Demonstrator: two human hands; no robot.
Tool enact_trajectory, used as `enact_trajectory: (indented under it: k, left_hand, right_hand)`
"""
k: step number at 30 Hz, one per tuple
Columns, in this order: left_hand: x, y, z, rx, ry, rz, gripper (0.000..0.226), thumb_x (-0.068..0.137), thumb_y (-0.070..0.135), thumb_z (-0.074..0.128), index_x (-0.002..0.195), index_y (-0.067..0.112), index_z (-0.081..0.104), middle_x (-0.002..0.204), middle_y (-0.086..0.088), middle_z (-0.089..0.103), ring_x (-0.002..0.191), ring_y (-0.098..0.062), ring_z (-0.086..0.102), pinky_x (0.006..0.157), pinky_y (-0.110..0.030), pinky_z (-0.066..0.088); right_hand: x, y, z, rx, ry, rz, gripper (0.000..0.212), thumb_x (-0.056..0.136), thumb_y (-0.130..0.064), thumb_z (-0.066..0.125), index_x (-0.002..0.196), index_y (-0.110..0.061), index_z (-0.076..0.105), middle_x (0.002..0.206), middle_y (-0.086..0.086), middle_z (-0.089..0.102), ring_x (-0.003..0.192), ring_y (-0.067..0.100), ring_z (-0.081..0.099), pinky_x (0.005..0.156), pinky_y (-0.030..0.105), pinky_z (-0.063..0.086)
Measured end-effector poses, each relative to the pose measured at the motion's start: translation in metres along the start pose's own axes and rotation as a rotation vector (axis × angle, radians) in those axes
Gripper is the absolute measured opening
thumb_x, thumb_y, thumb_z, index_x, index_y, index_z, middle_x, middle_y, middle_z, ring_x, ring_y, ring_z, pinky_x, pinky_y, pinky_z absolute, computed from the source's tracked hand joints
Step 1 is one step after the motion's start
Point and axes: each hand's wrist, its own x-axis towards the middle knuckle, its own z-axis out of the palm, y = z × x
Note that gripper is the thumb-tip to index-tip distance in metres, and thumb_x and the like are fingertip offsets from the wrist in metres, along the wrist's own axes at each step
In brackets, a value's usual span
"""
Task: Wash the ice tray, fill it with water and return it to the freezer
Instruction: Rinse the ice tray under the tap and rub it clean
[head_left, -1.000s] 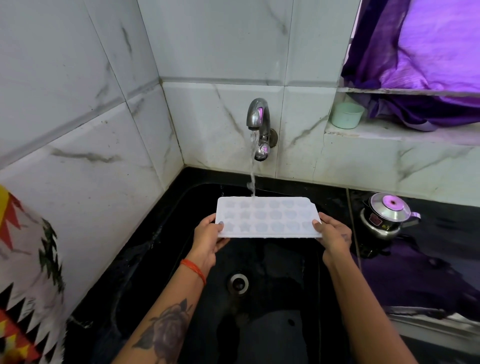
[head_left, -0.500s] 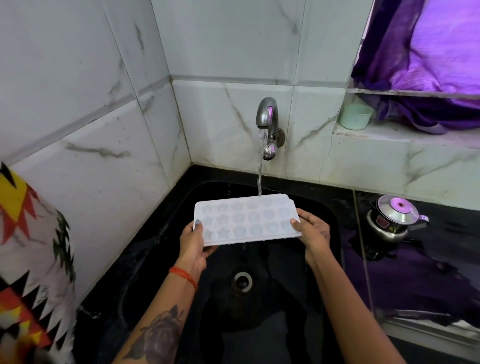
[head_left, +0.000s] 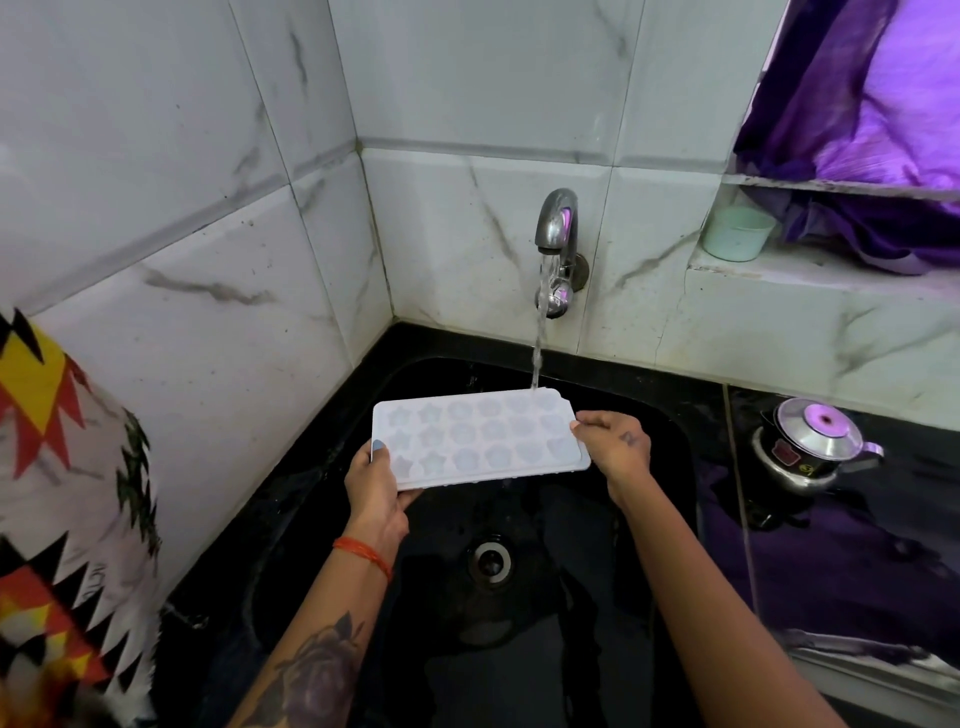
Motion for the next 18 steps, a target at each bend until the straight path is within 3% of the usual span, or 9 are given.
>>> enact_trajectory:
  k: [5,9,11,15,18]
  left_hand:
    - [0.003,-0.001,-0.003,-0.007,0.019,-0.018,0.033,0.103,0.022,0.039,0.132,0.010,0.047,0.107,-0.007,0.058,0.092,-0.024,0.059,0.075,-0.043,0.050]
    - [0.004,-0.001,-0.001,-0.002,0.020,-0.022,0.033,0.103,0.022,0.039,0.132,0.010,0.048,0.109,-0.008,0.059,0.094,-0.024,0.059,0.073,-0.042,0.050]
    - [0.004,-0.001,0.000,0.001,0.024,-0.025,0.032,0.102,0.022,0.040,0.131,0.010,0.048,0.111,-0.009,0.060,0.094,-0.024,0.059,0.071,-0.041,0.050]
    - [0.006,-0.001,0.000,0.011,0.029,-0.022,0.031,0.102,0.021,0.040,0.130,0.010,0.049,0.110,-0.009,0.060,0.093,-0.024,0.059,0.062,-0.036,0.051]
    - [0.006,-0.003,0.000,0.015,0.034,-0.030,0.031,0.102,0.020,0.041,0.130,0.010,0.050,0.112,-0.011,0.060,0.096,-0.026,0.059,0.065,-0.037,0.052]
  right_hand:
    - [0.013,-0.036,0.008,-0.085,0.095,-0.073,0.029,0.089,-0.034,0.063,0.105,-0.012,0.071,0.111,0.009,0.068,0.106,0.025,0.061,0.090,0.027,0.045]
    - [0.033,-0.072,0.022,-0.059,0.021,-0.110,0.057,0.085,-0.047,0.064,0.107,0.006,0.064,0.109,0.022,0.066,0.100,0.036,0.063,0.092,0.039,0.050]
    - [0.045,-0.091,0.029,-0.004,-0.018,-0.079,0.067,0.078,-0.056,0.067,0.106,0.005,0.063,0.105,0.018,0.067,0.091,0.032,0.067,0.089,0.040,0.053]
    - [0.066,-0.117,0.042,0.006,-0.062,-0.046,0.052,0.077,-0.060,0.065,0.083,-0.009,0.055,0.095,0.010,0.065,0.064,0.018,0.063,0.084,0.036,0.056]
    - [0.078,-0.121,0.047,-0.004,-0.055,-0.002,0.055,0.076,-0.062,0.065,0.093,-0.010,0.059,0.098,0.010,0.066,0.060,0.020,0.060,0.080,0.038,0.058]
